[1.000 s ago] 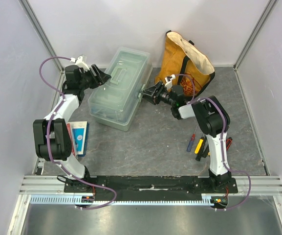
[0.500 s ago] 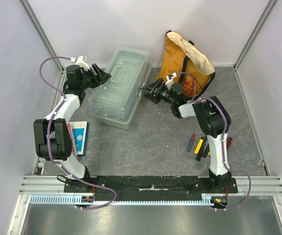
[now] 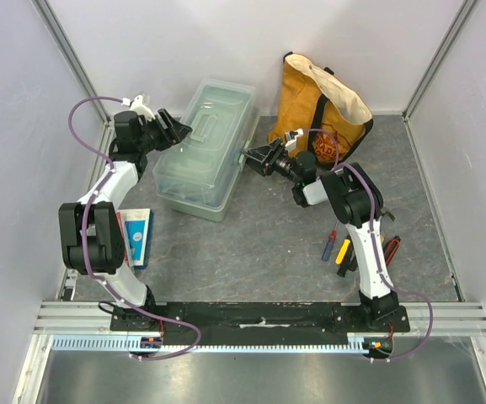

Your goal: Pack the tool kit

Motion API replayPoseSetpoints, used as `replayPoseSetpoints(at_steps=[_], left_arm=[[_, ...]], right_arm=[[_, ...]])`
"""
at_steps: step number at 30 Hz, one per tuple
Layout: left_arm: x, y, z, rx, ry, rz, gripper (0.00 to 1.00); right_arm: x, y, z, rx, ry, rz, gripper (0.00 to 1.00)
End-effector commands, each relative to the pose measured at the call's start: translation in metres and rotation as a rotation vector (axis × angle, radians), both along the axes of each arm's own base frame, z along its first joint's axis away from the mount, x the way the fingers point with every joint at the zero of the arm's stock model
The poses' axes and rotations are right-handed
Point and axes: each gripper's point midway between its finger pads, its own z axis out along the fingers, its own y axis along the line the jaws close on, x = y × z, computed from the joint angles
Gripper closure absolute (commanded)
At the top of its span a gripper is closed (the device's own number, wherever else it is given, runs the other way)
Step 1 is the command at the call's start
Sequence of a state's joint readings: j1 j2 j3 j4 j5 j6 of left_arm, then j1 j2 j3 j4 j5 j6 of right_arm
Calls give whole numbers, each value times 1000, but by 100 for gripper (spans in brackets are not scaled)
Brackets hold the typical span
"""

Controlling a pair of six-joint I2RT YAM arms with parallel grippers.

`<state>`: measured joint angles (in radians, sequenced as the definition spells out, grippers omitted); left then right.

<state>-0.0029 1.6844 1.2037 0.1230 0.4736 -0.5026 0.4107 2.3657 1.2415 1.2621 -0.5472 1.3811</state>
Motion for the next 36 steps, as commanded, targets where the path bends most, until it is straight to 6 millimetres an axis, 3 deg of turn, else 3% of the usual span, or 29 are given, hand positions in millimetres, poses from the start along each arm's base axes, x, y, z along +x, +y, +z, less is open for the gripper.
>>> replayPoseSetpoints(at_steps=[1,8,16,21,30,33,34,36], left_arm=[[-155,-132,-97,-242,637,-541,28],[-165,-147,-105,-231,655,-582,28],[-165,-142,-116,-185,659,-532,28],[-168,-139,-121,-167,666,-518,29],[-169,-134,-129,-131,673,-494,29],[-168,-132,-129,-121,672,-485,29],[-167,-132,-129,-116,670,-485,29],[-167,-132,-127,-114,666,-486,29]], right_arm=[[-48,67,60,74,-161,221,39],[-45,67,56,41,-148,205,53],[-34,62,62,-44,-143,121,66],[-29,62,68,-96,-145,91,68],[-26,62,58,-175,-100,62,69],[-25,62,50,-200,-80,62,63],[-26,60,44,-207,-65,61,57],[-27,55,31,-222,-34,46,34]])
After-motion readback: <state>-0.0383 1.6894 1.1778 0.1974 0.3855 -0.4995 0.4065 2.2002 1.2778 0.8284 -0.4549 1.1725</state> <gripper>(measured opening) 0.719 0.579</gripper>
